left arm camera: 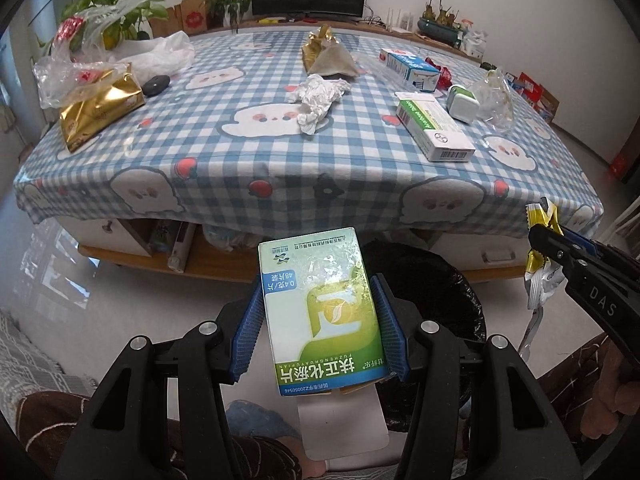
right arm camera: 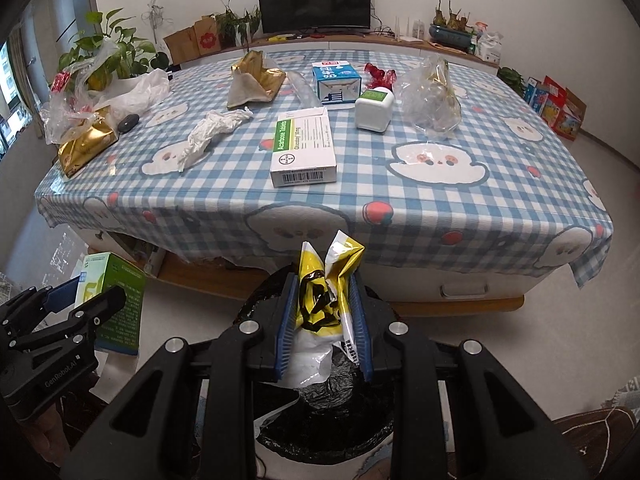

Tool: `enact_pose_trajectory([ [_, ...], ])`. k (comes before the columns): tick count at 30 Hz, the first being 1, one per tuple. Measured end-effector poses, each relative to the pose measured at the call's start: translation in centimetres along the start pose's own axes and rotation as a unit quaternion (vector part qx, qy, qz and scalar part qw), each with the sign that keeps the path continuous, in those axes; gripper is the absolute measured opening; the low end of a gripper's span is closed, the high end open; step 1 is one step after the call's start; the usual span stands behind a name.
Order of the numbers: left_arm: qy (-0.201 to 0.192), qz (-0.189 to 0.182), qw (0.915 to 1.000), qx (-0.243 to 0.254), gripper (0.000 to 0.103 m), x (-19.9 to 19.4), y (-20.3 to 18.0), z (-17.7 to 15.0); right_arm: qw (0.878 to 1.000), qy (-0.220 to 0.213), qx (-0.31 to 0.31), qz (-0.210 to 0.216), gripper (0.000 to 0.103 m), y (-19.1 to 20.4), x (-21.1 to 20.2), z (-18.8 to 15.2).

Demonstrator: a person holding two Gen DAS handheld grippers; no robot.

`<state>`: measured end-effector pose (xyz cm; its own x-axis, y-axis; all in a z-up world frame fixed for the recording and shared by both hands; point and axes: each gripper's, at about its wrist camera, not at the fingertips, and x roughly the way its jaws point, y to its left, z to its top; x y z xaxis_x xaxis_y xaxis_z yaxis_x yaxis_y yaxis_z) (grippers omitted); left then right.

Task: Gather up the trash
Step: 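Lift the green box and yellow wrapper and carry both over the black trash bin, then open the right tool to drop the yellow wrapper into the bin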

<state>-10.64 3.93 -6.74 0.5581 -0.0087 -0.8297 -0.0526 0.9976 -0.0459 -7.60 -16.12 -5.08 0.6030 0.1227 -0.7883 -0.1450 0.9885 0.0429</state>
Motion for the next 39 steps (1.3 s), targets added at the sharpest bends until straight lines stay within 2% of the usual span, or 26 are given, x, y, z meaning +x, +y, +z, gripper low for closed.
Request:
enact_pose_trajectory([
  [21, 0.052, 0.016, 0.9985, -0.009, 0.052, 7.7, 1.1, -2.2, 0.998, 0.057, 0.007, 0.005, 0.025, -0.7, 7.7, -2.8],
  [30, 0.071, 0.026, 0.9971, -0.011, 0.052, 10.2, 0.9, -2.6, 0.996, 0.092, 0.0, 0.008, 0.026, 0.0, 11.9, -4.4],
  [37, 0.08, 0.024, 0.9965, -0.006, 0.052, 11.3, 0.5, -2.8, 0.995, 0.103, -0.004, 0.006, 0.026, 0.2, 13.2, -5.2],
  [39, 0.081, 0.023, 0.9964, -0.005, 0.052, 11.5, 0.4, -2.8, 0.995, 0.102, -0.004, 0.007, 0.03, 0.2, 13.3, -5.2],
])
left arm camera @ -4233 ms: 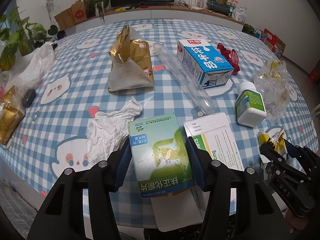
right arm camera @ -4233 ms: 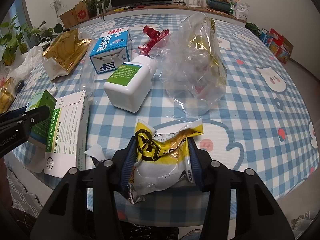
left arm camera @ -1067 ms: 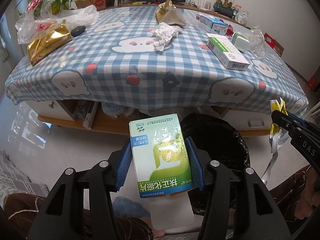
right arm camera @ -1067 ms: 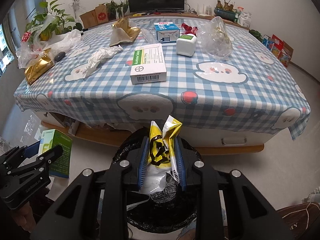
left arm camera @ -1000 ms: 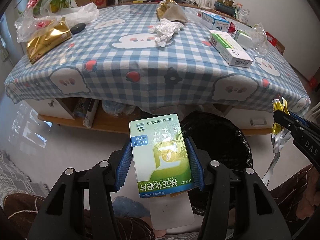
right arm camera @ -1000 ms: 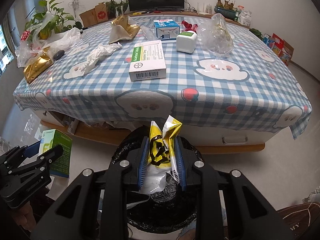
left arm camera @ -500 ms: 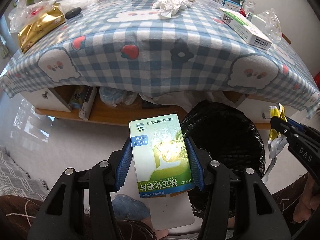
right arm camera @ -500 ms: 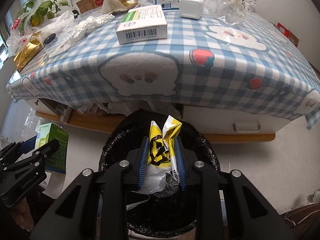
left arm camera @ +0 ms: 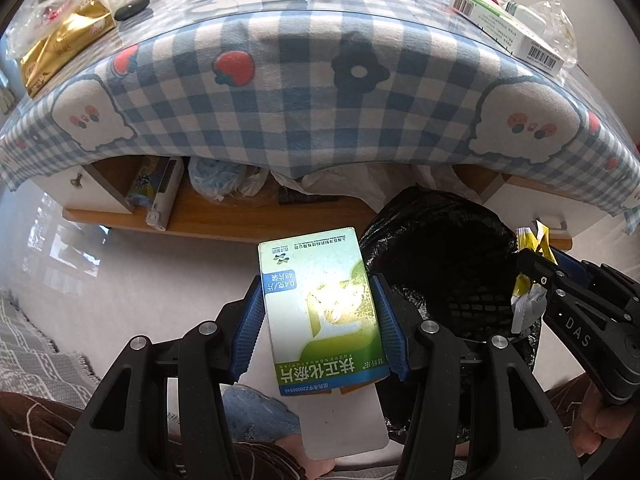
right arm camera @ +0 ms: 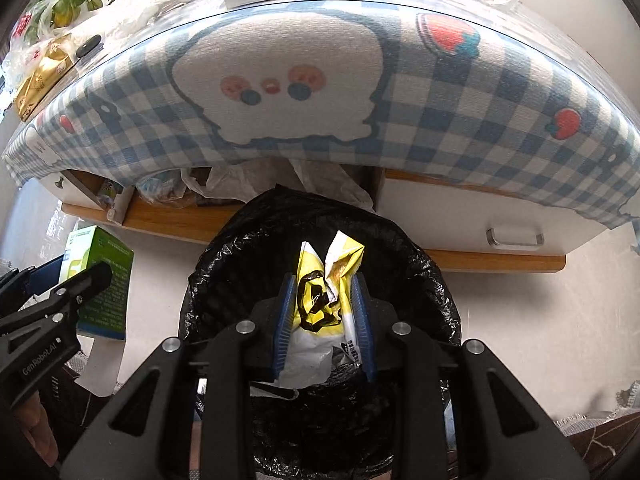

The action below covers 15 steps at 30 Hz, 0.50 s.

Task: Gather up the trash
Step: 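Open the right tool to drop the yellow wrapper into the bin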

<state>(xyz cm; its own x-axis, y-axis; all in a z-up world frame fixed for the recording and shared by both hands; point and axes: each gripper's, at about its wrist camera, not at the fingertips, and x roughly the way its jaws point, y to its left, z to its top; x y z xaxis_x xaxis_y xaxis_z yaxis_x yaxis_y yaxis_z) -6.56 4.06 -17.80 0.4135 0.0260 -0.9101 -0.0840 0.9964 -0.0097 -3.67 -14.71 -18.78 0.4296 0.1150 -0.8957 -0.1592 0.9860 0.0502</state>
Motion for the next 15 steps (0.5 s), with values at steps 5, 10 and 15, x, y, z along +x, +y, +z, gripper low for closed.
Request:
enact_pose_trajectory([
  [5, 0.0, 0.0, 1.0, 0.003, 0.052, 0.2, -0.4, -0.1, 1.0, -0.007, 0.005, -0.002, 0.047, -0.1, -0.2, 0.1],
  [10, 0.001, -0.002, 1.0, 0.0, 0.052, 0.0, -0.4, -0.1, 1.0, -0.016, 0.013, -0.003, 0.06, -0.5, -0.8, 0.4],
  [15, -0.002, -0.001, 1.0, 0.001, 0.052, -0.6, -0.6, -0.2, 1.0, -0.024, 0.013, -0.005, 0.074, -0.8, -1.7, 0.6],
])
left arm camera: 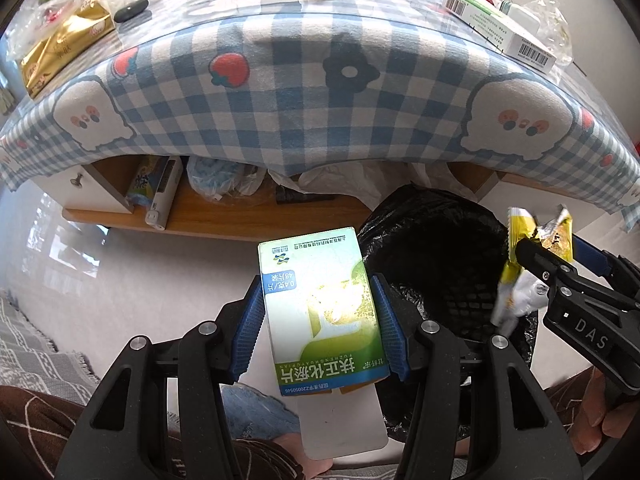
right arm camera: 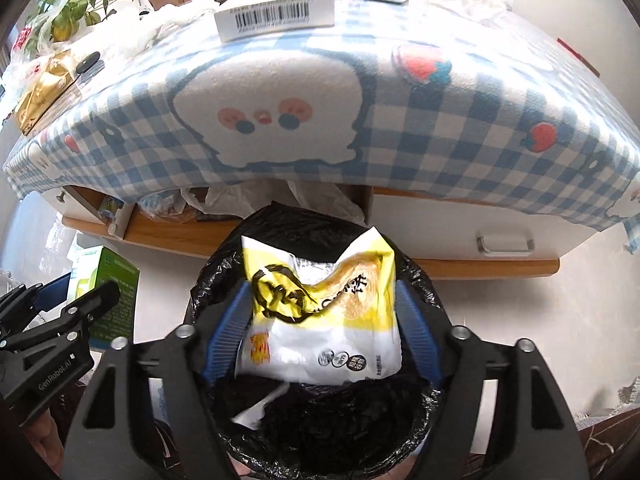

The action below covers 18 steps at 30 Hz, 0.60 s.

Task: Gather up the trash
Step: 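Open the right tool to drop the yellow wrapper into the bin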

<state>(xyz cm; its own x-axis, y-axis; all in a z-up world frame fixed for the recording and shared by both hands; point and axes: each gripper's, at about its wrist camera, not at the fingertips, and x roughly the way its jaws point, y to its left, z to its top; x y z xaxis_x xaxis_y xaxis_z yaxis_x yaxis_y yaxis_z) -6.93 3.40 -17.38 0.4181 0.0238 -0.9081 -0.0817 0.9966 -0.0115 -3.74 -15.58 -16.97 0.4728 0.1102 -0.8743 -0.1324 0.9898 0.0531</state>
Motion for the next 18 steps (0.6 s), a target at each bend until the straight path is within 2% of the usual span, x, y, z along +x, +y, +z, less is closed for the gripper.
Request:
enact_pose_trajectory([
  [6, -0.013, -0.006, 0.9998, 0.011, 0.052, -1.5, -1.0, -0.1, 1.0, -0.017, 0.001, -0.002, 0.091, -0.7, -2.0, 0.2],
  [10, -0.02, -0.009, 0.9996, 0.017, 0.052, -2.7, -1.8, -0.1, 1.0, -0.03, 0.0, -0.007, 0.095, -1.2, -3.8, 0.2],
  [18, -0.035, -0.015, 0.9987, 0.033, 0.052, -5.7, -4.3, 0.3, 0.999, -0.043, 0.004, -0.03, 0.095, -3.9, -7.0, 0.3],
])
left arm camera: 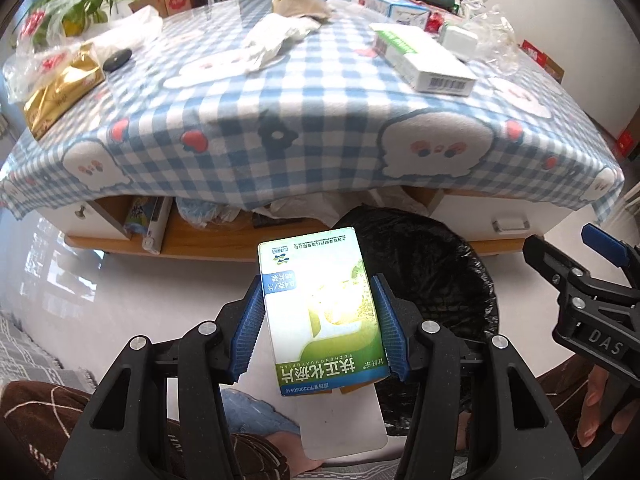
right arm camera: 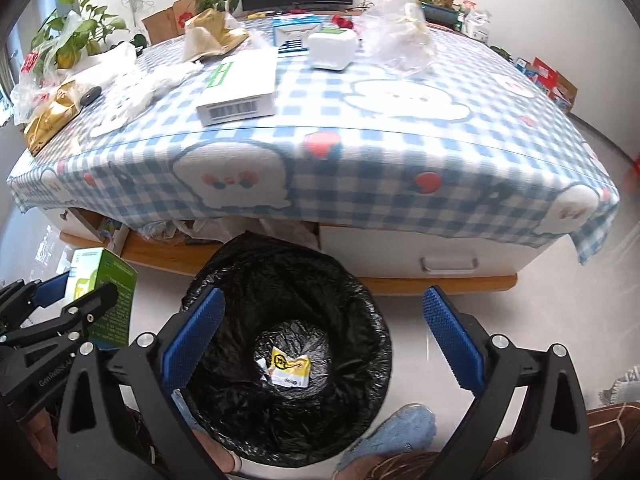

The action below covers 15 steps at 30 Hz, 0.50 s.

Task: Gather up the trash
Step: 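Open the left tool to drop the green box into the bin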

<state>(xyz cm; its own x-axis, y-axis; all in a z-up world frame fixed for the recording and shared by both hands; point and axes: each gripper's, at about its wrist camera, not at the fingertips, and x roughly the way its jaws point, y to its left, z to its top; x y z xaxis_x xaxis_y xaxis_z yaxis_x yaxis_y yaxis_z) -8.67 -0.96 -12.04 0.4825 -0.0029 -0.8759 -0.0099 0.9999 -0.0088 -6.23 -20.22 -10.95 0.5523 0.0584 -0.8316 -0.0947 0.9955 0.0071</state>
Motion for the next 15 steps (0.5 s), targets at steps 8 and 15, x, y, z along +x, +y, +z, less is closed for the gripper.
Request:
enact_pose_trajectory([
  [8, 0.005, -0.004, 0.9994, 0.033, 0.053, -0.4, -4.0, 1.5, 1.0, 0.009, 0.02, -0.017, 0.095, -4.1, -1.1, 1.0],
  [15, 0.019, -0.016, 0.9987, 0.045, 0.053, 1.7, -6.8, 2.6, 0.999, 0.018, 0.034, -0.032, 0.095, -7.5, 0.0, 0.9],
])
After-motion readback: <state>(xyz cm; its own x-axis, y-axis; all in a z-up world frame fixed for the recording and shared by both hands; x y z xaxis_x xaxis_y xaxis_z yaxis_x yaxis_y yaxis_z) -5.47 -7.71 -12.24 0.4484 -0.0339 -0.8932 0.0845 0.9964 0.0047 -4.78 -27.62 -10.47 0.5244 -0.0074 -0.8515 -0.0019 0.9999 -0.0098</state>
